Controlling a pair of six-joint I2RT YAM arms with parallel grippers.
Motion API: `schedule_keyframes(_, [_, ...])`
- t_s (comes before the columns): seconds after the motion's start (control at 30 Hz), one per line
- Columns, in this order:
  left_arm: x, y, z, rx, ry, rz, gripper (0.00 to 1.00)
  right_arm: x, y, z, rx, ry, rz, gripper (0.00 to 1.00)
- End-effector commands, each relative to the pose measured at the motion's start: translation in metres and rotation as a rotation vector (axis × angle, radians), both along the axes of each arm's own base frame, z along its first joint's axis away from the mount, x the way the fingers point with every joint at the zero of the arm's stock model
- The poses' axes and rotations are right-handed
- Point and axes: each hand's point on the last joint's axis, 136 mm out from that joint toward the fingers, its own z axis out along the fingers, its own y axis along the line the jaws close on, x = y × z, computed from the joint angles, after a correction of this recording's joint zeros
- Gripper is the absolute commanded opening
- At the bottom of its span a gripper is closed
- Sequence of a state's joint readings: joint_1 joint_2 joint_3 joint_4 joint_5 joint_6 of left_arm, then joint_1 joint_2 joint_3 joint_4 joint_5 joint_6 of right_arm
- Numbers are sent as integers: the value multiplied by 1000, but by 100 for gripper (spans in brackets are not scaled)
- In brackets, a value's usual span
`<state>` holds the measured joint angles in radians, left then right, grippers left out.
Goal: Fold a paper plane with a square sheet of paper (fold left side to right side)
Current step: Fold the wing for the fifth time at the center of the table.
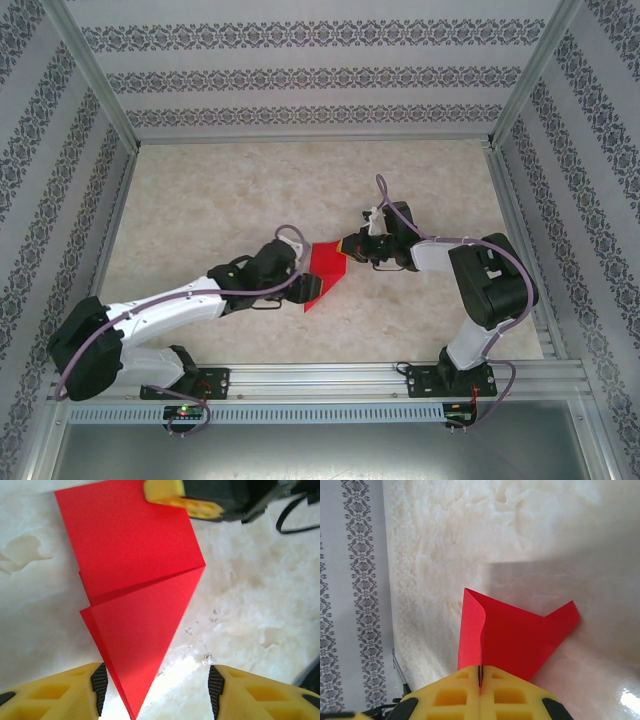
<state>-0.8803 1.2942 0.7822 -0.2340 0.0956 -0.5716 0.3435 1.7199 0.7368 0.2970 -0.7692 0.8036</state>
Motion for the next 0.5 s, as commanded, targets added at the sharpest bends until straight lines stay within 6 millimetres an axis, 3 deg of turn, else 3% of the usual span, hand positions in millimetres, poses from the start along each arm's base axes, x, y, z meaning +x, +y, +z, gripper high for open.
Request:
schedule_keyframes(0.0, [-1,11,-14,278,-74,5,59,1,4,7,-15,-33,16,3])
schedule_keyframes(0.27, [0,-21,-38,472,-90,-49,63,0,5,7,-22,-31,19,4])
schedule_keyframes(0.47, [5,-22,-48,592,-125,-9,65,0,6,7,-17,-31,25,4])
